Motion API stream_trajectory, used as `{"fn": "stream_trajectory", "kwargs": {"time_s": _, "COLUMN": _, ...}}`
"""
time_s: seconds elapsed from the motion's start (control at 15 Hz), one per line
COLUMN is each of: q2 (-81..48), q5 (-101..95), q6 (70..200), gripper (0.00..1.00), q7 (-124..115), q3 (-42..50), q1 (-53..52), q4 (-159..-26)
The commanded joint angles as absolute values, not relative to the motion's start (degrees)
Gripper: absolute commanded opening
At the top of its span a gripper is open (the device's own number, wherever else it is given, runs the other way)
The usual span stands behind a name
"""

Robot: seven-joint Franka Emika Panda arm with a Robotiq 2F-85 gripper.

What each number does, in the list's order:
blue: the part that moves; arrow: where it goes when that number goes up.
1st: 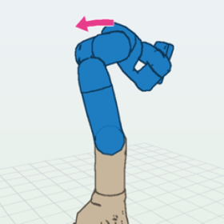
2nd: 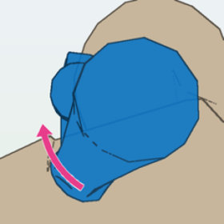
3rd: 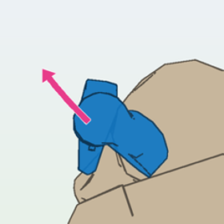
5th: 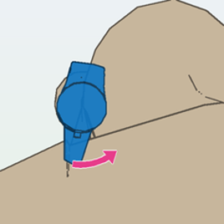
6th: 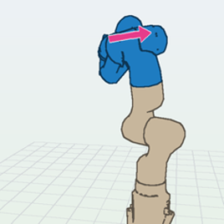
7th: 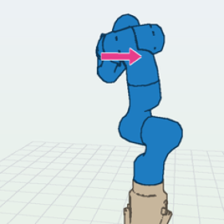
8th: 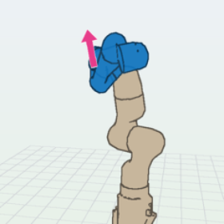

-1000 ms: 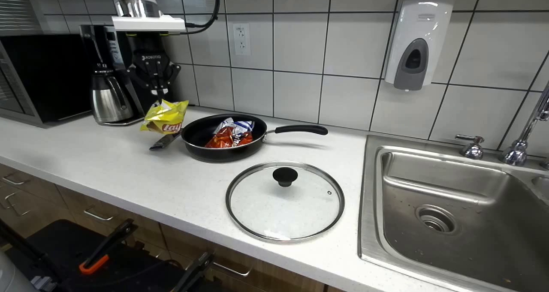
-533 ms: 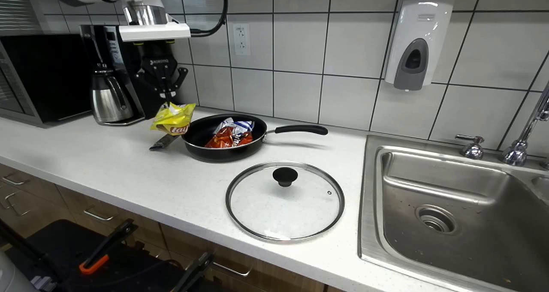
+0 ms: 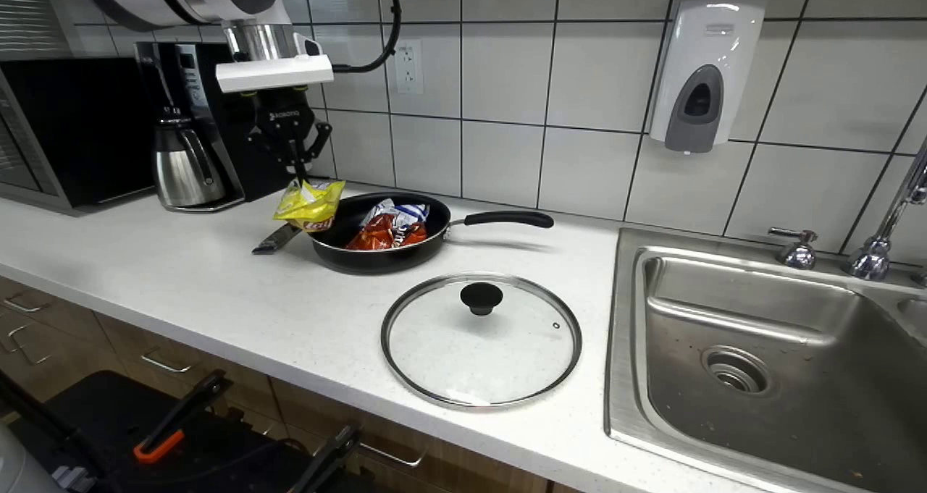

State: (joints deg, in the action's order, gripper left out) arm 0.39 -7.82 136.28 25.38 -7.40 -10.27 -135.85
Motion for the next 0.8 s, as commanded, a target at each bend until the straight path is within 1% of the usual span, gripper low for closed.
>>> {"fn": "stream_trajectory", "kwargs": {"time_s": 0.0, "q2": 1.3, "q5": -7.6, "q6": 139.8, "gripper": 0.00, "q7": 23.9, "q3": -7.1, "q1": -8.9, "q4": -138.0}}
{"fn": "stream_trajectory", "kwargs": {"time_s": 0.73, "q2": -4.7, "q5": -10.8, "q6": 147.7, "gripper": 0.00, "q7": 10.6, "q3": -6.6, "q1": -8.8, "q4": -137.5}}
